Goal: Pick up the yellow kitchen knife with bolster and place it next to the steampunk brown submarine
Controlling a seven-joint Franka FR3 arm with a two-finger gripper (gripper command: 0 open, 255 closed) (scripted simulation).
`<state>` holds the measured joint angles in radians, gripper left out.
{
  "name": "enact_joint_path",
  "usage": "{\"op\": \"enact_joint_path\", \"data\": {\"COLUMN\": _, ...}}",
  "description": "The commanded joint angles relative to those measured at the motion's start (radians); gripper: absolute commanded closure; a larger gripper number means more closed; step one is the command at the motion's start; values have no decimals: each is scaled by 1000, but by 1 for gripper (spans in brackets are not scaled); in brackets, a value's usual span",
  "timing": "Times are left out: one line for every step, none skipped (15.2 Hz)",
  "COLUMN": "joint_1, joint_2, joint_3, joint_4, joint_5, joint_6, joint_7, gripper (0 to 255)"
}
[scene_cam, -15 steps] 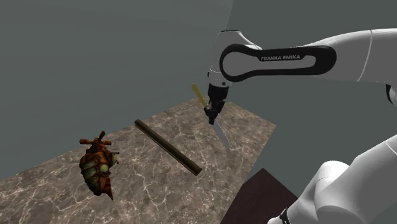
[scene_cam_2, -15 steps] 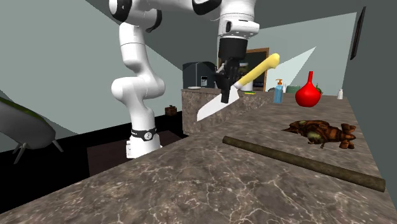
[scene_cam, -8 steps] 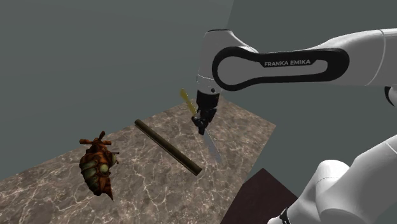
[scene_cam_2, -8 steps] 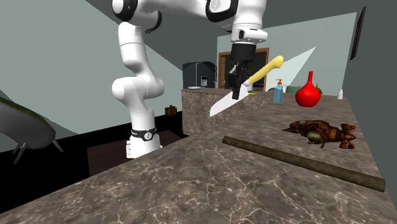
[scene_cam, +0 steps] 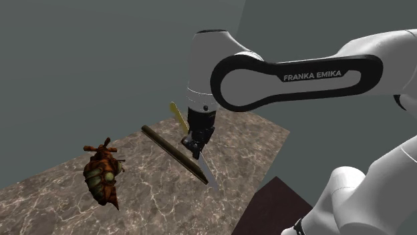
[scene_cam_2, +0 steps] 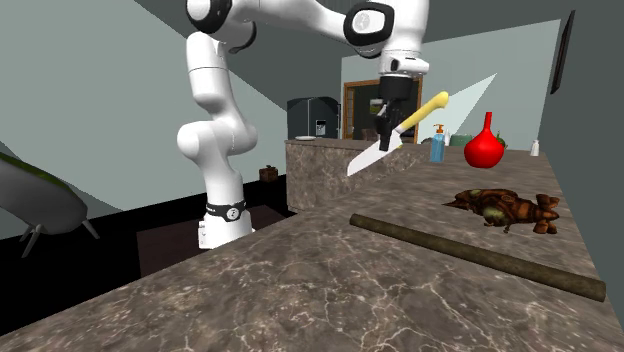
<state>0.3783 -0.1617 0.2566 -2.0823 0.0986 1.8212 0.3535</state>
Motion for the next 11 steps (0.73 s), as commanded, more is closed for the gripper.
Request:
{"op": "enact_joint_path", "data": {"joint_1": 21, "joint_2": 29, "joint_3": 30, "joint_4": 29, "joint_5": 3, "joint_6": 3, "joint_7": 52, "gripper": 255}}
{"op": "enact_joint_path", "data": {"joint_1": 31, "joint_2": 42, "joint_3": 44, "joint_4": 43, "joint_5": 3, "joint_6": 3, "joint_7": 78, "gripper": 255}}
{"op": "enact_joint_path", "data": {"joint_1": 42, "joint_2": 57, "joint_3": 58, "joint_4": 59, "joint_5": 3, "joint_6": 4, "joint_7": 103, "gripper": 255}}
{"op": "enact_joint_path", "data": {"joint_1": 52, "joint_2": 72, "joint_3": 72, "joint_4": 76, "joint_5": 1, "joint_6": 4, "joint_7": 129, "gripper": 255}}
{"op": "enact_joint_path", "data": {"joint_1": 63, "joint_2": 89, "joint_3": 86, "joint_4": 94, "joint_5": -1, "joint_6": 4, "joint_7": 154, "gripper": 255}}
{"op": "enact_joint_path", "data": {"joint_1": 73, "joint_2": 107, "joint_3": 100, "joint_4": 113, "joint_5": -4, "joint_6": 3, "joint_7": 180, "gripper": 255}}
{"op": "enact_joint_path", "data": {"joint_1": 84, "joint_2": 125, "joint_3": 113, "joint_4": 133, "joint_5": -8, "joint_6": 3, "joint_7": 206, "gripper": 255}}
{"op": "enact_joint_path", "data": {"joint_1": 96, "joint_2": 145, "joint_3": 126, "joint_4": 155, "joint_5": -13, "joint_6": 2, "joint_7": 233, "gripper": 255}}
{"op": "enact_joint_path", "data": {"joint_1": 110, "joint_2": 169, "joint_3": 140, "joint_4": 181, "joint_5": -20, "joint_6": 0, "joint_7": 263, "gripper": 255}}
{"op": "enact_joint_path", "data": {"joint_1": 110, "joint_2": 172, "joint_3": 140, "joint_4": 170, "joint_5": -20, "joint_6": 13, "joint_7": 263, "gripper": 255}}
{"op": "enact_joint_path", "data": {"joint_1": 111, "joint_2": 174, "joint_3": 140, "joint_4": 160, "joint_5": -21, "joint_6": 26, "joint_7": 263, "gripper": 255}}
